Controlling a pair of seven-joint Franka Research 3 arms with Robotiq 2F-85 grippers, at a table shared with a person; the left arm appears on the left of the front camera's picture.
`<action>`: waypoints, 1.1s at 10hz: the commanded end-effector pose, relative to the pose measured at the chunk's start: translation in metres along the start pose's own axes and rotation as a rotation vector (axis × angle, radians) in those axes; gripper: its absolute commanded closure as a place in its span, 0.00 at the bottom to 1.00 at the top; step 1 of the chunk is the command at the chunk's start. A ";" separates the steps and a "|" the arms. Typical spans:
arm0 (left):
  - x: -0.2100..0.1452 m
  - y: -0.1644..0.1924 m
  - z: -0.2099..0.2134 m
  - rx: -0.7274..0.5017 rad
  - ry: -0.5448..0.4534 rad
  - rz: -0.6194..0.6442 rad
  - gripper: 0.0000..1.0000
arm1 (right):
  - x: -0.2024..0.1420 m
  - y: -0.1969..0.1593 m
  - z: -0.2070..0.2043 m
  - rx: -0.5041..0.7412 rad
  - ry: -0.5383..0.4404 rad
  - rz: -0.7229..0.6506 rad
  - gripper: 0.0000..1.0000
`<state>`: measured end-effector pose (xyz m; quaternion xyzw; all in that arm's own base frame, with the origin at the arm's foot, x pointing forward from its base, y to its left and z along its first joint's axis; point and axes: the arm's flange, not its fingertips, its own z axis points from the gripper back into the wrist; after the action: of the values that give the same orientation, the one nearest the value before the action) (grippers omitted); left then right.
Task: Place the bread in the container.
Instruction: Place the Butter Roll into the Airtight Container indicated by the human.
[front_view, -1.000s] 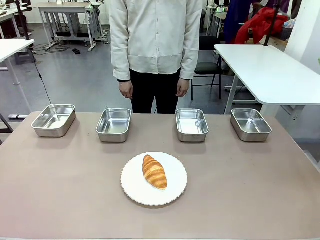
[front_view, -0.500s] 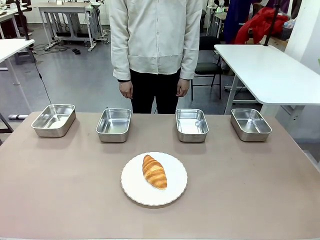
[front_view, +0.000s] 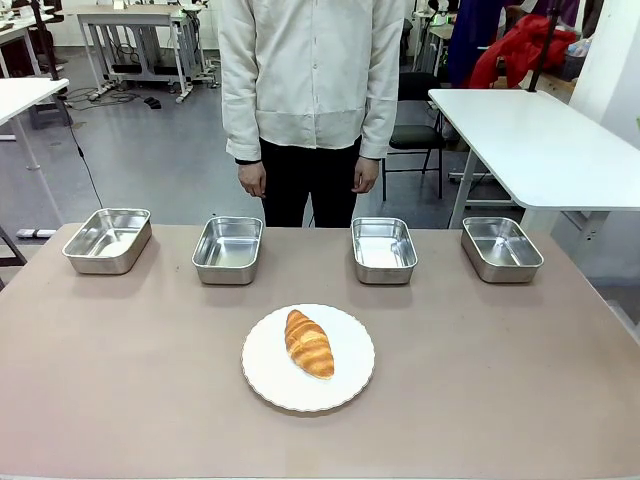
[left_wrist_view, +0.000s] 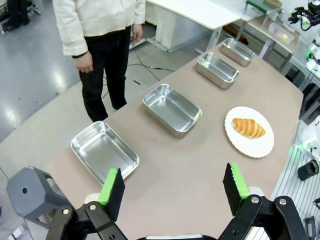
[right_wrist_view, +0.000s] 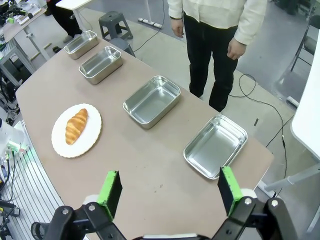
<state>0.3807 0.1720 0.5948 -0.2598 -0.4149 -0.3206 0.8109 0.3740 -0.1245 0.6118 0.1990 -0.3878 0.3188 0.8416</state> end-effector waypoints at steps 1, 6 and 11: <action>0.001 0.000 0.000 -0.011 -0.019 -0.011 0.00 | 0.000 -0.002 0.000 0.011 -0.021 0.023 0.00; 0.001 0.000 0.000 -0.011 -0.019 -0.011 0.00 | 0.000 -0.002 0.000 0.011 -0.021 0.023 0.00; 0.001 0.000 0.000 -0.011 -0.019 -0.011 0.00 | 0.000 -0.002 0.000 0.011 -0.021 0.023 0.00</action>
<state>0.3796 0.1726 0.5948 -0.2614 -0.4144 -0.3200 0.8109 0.3740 -0.1244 0.6117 0.1992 -0.3882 0.3191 0.8413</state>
